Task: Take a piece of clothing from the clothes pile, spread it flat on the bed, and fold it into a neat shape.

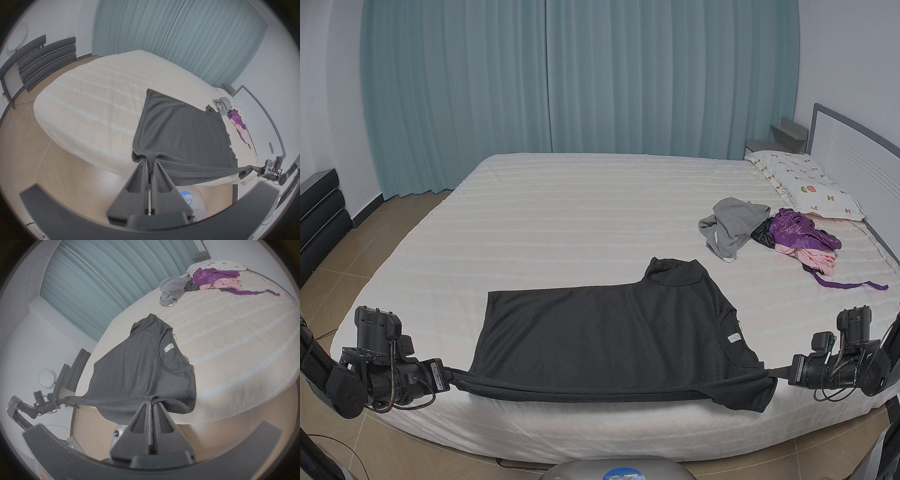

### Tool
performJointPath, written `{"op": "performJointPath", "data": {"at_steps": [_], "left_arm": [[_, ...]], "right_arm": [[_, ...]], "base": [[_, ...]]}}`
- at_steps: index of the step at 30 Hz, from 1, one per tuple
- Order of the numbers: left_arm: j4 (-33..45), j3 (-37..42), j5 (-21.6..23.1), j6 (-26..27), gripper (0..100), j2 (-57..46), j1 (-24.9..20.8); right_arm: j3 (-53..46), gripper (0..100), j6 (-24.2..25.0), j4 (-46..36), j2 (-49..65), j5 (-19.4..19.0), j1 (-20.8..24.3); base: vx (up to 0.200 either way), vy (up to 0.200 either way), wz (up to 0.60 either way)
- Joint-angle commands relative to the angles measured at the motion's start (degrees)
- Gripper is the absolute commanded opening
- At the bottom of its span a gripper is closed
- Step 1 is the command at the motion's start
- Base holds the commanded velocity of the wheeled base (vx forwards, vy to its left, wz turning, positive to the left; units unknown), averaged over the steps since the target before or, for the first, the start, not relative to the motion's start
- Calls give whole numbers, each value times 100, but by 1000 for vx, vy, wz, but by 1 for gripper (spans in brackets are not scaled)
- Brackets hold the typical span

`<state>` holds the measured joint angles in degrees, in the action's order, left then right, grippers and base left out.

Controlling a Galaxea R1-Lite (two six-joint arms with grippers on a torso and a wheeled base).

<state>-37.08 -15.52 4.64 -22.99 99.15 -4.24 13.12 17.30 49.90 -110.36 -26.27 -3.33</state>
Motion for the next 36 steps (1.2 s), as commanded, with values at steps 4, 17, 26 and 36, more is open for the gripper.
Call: {"op": "performJointPath", "data": {"at_steps": [4,17,26,36], "left_arm": [[281,-57,1,58,0,-422,-6],[342,-549,10,-12,0,430,-59],[500,-830,10,-12,0,606,-24],[509,-1076,19,-30,0,993,-6]], "right_arm": [[-46,0,-7,11,23,-1,8],[402,0,63,-33,-56,34,157],[798,0,63,-59,-275,210,157],[1290,0,63,-613,-267,307,298]], "base": [[0,0,0],[0,0,0],[0,0,0],[0,0,0]]}}
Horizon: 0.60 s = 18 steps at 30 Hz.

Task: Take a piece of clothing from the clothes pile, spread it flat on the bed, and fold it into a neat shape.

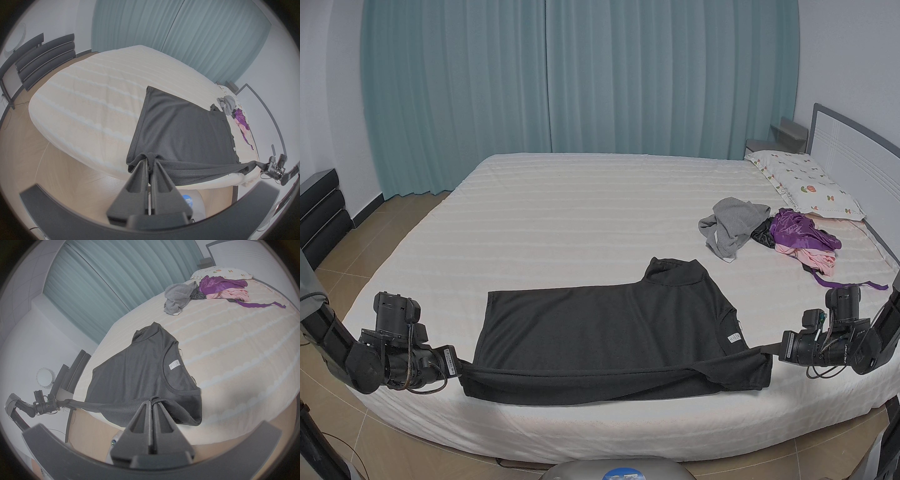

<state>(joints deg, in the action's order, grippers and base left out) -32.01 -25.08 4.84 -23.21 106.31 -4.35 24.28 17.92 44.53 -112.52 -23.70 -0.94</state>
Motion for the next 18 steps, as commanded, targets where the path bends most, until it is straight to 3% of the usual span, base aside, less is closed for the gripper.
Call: {"op": "performJointPath", "data": {"at_steps": [1,18], "left_arm": [[2,-147,8,-8,0,311,5],[2,-1166,-9,-316,0,1243,57]], "right_arm": [[226,0,1,-94,-68,67,76],[1377,0,1,-1008,-648,287,217]], "base": [[0,0,0],[0,0,0]]}}
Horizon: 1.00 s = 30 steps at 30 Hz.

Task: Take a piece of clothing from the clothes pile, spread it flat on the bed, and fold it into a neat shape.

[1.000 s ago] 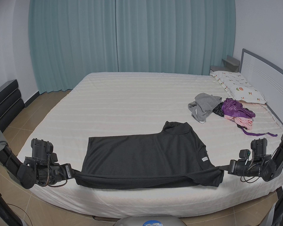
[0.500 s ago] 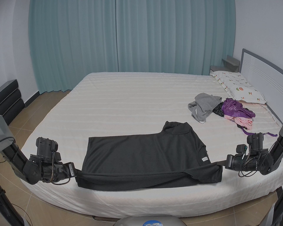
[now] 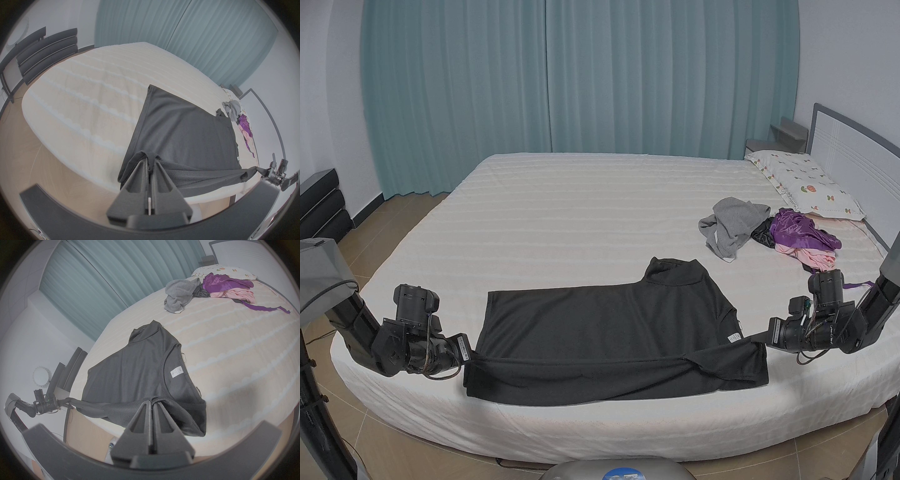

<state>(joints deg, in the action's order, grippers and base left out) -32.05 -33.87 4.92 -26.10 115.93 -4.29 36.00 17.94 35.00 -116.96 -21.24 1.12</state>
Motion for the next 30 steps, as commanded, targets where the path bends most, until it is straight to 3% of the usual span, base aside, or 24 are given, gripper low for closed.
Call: {"op": "performJointPath", "data": {"at_steps": [1,17,30], "left_arm": [[6,-314,-18,-27,0,281,60],[559,-296,-18,35,0,-510,78],[559,-569,-9,8,0,43,25]], "right_arm": [[188,0,-1,-46,-196,41,11],[65,0,-10,-55,85,41,28],[259,0,-1,-72,-293,49,55]], "base": [[0,0,0],[0,0,0],[0,0,0]]}}
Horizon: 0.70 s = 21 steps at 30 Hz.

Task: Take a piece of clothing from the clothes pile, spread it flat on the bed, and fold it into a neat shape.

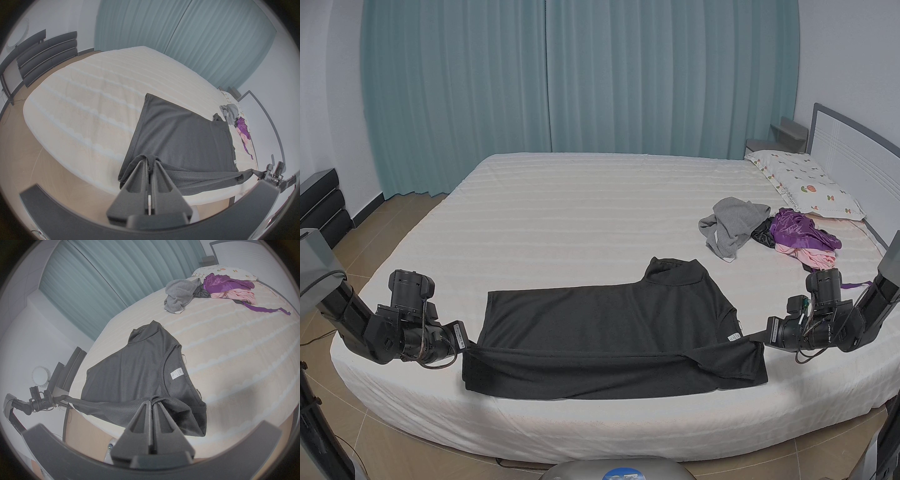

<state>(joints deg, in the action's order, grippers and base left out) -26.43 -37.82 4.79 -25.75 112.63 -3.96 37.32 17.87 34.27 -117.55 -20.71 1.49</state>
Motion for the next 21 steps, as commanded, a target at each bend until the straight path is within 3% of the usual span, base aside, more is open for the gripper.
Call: {"op": "performJointPath", "data": {"at_steps": [1,14,21], "left_arm": [[-3,-218,4,-27,0,435,-8],[-3,-1140,22,-62,0,1543,27],[6,-1536,-4,-88,0,1886,9]], "right_arm": [[162,0,6,1,-277,-3,18],[1032,0,6,1,-1235,32,106],[1480,0,6,-8,-1586,384,194]], "base": [[0,0,0],[0,0,0],[0,0,0]]}}
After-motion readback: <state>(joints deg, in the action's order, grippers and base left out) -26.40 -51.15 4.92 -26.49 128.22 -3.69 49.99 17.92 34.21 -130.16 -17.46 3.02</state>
